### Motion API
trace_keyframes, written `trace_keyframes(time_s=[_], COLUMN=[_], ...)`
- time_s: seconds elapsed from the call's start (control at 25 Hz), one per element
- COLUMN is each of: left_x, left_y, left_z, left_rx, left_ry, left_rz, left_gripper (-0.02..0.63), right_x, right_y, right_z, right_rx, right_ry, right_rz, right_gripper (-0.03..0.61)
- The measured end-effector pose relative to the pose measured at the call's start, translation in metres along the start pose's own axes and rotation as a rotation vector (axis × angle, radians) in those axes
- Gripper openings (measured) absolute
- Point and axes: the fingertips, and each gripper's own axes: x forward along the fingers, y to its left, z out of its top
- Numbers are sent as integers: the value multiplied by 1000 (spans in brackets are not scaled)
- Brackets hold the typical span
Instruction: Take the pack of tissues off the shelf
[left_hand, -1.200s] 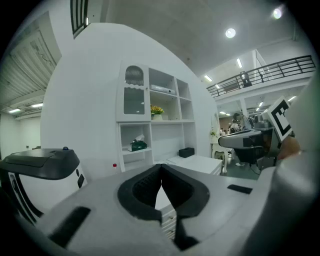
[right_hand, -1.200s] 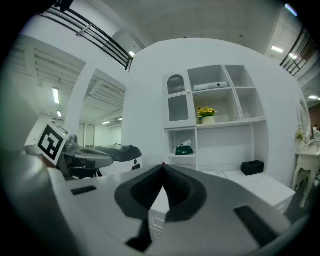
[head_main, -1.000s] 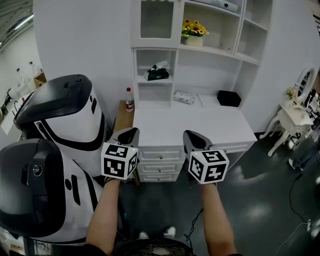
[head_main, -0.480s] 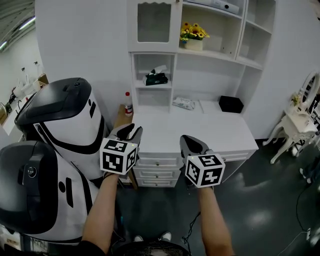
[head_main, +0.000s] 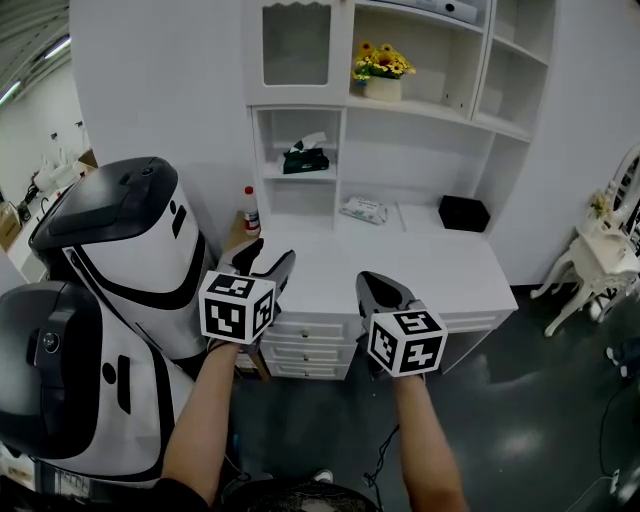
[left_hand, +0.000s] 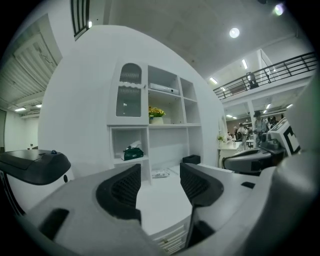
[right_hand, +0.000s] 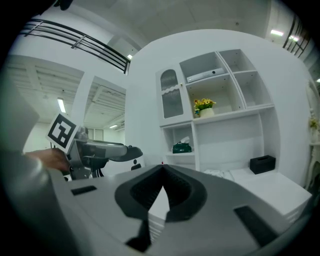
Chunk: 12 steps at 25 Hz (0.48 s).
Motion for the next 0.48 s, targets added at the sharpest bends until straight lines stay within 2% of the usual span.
trace_keyframes(time_s=[0.48], left_x=[45], left_y=[-3], left_z=[3], left_rx=[-13], left_ry=[-9], left_rz=[-22], left_gripper=[322], right_x=[26], right_y=[-31], right_z=[-4], right_rx=[-9], right_ry=[5], right_rz=[23], right_gripper=[5])
